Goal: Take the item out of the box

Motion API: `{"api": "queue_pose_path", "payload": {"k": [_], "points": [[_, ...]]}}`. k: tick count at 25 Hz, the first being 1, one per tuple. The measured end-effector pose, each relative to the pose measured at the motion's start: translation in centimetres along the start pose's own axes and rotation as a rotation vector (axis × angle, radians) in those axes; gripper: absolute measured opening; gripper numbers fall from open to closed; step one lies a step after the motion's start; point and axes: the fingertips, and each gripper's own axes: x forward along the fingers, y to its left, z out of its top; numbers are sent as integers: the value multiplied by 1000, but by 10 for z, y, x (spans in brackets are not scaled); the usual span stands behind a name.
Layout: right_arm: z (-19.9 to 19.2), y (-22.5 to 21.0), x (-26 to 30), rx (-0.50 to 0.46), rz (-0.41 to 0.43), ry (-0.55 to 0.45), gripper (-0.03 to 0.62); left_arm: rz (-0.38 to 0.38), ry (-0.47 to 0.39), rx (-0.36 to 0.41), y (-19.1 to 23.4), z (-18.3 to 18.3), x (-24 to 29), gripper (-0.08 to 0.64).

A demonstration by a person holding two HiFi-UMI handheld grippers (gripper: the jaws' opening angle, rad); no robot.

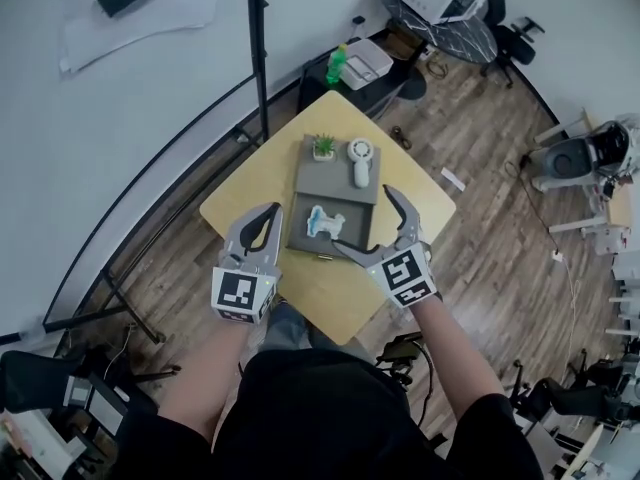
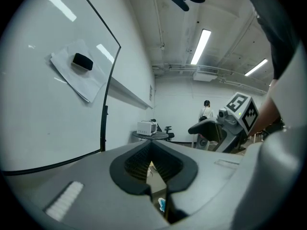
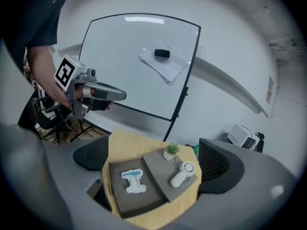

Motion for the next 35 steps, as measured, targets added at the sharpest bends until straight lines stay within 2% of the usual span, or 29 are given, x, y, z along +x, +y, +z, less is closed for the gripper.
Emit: {"api": "queue_pose_path", "payload": {"k": [6, 12, 23, 26, 35], "points": [[-34, 11, 39, -112, 159, 191, 592, 22, 2, 0, -2, -2, 4, 0], [-78, 22, 74, -173, 276, 390, 574, 41, 28, -8, 1, -13, 3, 0], [-137, 49, 116, -264, 445, 607, 510, 53, 36, -10, 14, -32, 4, 0], [-154, 52, 126, -283, 470, 663, 502, 56, 55, -25, 17, -38, 6, 0], [-193, 68, 144, -294, 554, 809, 447, 36, 56, 18, 18, -45, 11, 0]]}}
